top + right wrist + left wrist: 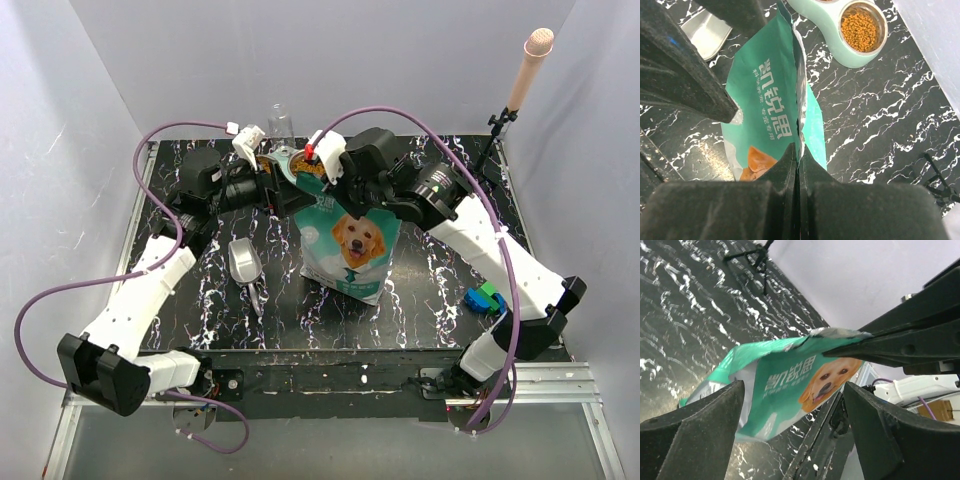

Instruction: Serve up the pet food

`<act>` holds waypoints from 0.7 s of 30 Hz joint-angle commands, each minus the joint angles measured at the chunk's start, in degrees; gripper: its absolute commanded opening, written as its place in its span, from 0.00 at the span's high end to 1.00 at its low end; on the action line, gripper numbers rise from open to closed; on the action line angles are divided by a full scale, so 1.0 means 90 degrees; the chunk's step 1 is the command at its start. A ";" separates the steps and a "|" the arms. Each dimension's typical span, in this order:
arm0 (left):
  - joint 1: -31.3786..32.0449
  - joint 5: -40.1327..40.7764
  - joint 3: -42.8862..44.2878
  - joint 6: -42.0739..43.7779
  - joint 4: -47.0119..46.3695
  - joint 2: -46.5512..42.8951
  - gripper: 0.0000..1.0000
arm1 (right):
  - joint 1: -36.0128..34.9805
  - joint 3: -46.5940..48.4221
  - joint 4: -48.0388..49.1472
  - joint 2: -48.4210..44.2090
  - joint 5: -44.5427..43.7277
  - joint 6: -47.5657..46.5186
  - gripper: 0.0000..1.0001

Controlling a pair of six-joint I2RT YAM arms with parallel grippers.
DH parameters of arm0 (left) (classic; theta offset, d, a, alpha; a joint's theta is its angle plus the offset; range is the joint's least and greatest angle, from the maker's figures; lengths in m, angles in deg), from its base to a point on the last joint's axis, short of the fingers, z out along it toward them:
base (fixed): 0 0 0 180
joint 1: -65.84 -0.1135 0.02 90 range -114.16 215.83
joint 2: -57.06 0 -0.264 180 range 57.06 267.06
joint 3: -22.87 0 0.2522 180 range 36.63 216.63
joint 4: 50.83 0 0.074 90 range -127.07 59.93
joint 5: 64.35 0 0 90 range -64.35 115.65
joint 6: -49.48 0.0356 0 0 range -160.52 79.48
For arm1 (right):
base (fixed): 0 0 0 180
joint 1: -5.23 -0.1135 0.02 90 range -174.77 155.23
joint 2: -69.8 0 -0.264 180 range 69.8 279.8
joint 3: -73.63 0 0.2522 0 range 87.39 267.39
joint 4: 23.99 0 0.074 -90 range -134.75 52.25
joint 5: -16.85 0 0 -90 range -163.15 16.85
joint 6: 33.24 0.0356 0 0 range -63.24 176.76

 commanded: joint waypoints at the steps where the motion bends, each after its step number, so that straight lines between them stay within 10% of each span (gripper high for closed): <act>1: -0.0005 -0.0968 -0.0131 0.0203 -0.1298 0.0207 0.20 | 0.0056 0.0269 -0.0277 -0.0386 0.0341 0.0305 0.99; 21: 0.0004 -0.0600 -0.0619 0.0719 -0.2708 -0.0514 0.39 | 0.0612 0.0464 -0.0863 -0.0454 0.2432 0.0158 0.99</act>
